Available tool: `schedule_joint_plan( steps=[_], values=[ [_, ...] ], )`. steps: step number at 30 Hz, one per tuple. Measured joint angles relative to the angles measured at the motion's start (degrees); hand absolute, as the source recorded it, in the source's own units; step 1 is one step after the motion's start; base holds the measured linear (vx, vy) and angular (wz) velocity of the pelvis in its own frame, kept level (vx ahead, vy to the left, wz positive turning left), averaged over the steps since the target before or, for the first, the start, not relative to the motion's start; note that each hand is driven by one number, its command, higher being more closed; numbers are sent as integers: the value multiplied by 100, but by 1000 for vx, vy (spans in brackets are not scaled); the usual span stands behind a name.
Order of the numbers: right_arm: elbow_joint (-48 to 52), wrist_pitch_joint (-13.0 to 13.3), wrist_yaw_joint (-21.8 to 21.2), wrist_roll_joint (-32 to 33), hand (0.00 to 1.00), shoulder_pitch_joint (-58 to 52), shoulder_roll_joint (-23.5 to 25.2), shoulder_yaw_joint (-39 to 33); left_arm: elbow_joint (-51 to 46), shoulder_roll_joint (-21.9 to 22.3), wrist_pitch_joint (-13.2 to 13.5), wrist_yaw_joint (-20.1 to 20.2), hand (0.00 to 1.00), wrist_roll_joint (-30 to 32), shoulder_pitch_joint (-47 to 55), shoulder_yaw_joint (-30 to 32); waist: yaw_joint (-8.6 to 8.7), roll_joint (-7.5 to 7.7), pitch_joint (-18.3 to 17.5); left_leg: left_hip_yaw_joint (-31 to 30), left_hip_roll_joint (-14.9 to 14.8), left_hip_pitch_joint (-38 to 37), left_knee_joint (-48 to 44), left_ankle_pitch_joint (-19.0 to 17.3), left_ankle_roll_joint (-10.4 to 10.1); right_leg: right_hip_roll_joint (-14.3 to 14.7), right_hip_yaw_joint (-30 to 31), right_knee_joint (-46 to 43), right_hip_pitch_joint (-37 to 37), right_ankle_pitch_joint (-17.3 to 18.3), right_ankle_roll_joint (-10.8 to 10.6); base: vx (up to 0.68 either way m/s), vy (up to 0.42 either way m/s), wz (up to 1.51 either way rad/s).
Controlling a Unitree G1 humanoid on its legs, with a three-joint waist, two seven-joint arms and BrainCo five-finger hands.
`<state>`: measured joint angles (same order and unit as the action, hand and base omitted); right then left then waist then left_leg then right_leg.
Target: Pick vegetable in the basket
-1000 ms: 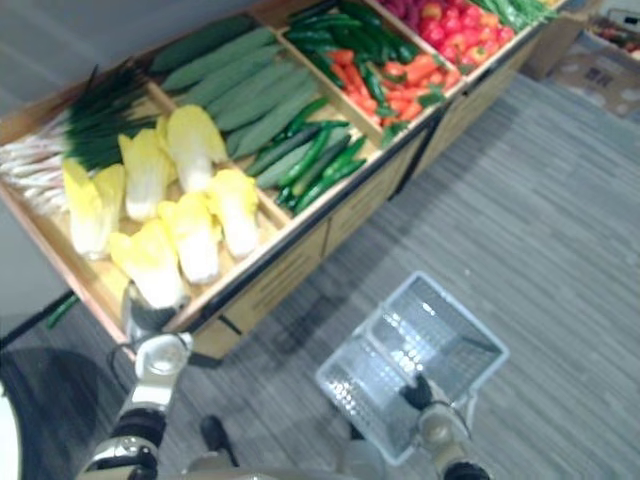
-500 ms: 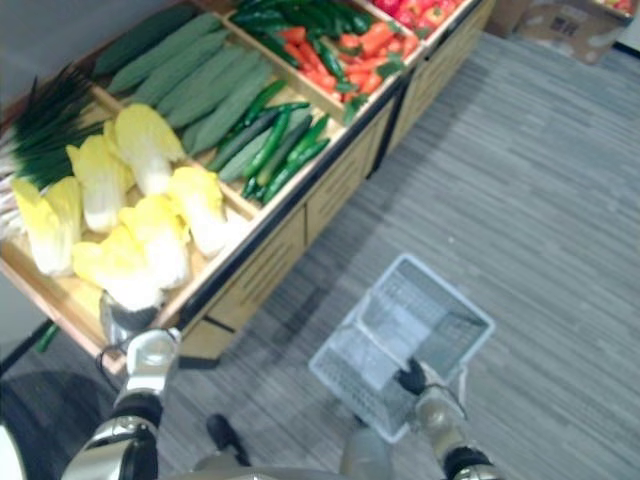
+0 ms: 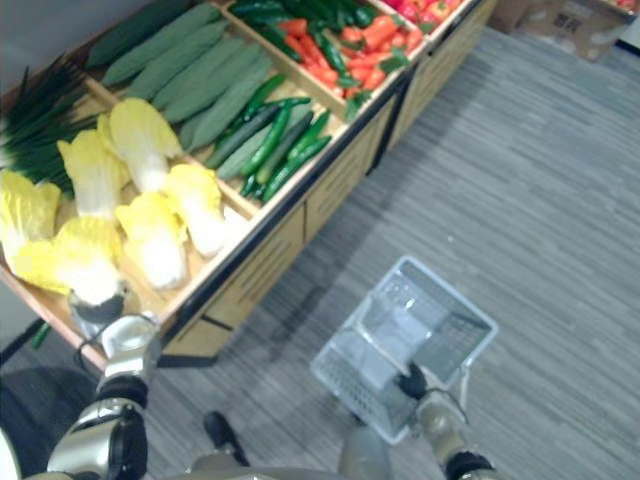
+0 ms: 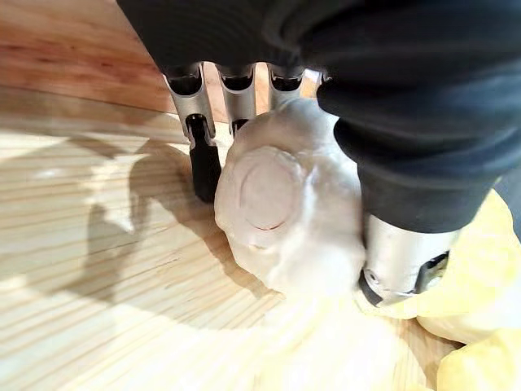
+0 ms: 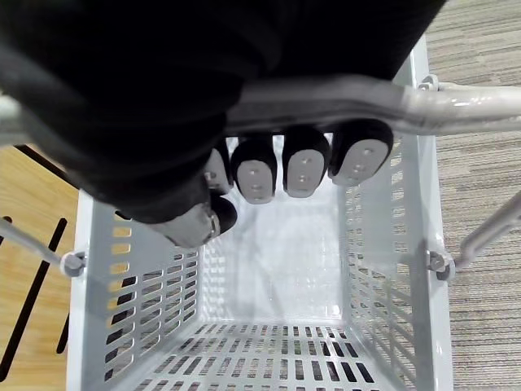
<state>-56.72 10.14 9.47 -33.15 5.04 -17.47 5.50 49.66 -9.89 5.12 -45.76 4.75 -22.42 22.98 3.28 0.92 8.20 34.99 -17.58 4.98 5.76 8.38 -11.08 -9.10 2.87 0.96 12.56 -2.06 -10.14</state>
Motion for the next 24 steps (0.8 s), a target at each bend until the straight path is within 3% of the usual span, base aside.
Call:
schedule_joint_plan(
  steps=[6,11,24],
  values=[
    [-50,-4,-5,0,100,-37,73,-48,13,-45,-1,176,100,-1,-35,-67,131,10,4,-293,-1,-36,8,27,6,-28,-236,-6,-207,0,-1,9,-7,17],
    [-49,-28,-2,0,100,-118,130,-80,-281,-40,-13,360,100,2,-9,-339,131,157,65,-470,54,-36,25,63,36,-98,-397,-11,-329,0,-4,-38,-2,17],
    [-54,-209,12,-43,100,-197,354,-422,-1533,540,-194,621,100,119,684,-978,118,138,55,-771,79,-56,25,85,64,-142,-716,8,-601,7,-5,10,-3,11]
  ],
)
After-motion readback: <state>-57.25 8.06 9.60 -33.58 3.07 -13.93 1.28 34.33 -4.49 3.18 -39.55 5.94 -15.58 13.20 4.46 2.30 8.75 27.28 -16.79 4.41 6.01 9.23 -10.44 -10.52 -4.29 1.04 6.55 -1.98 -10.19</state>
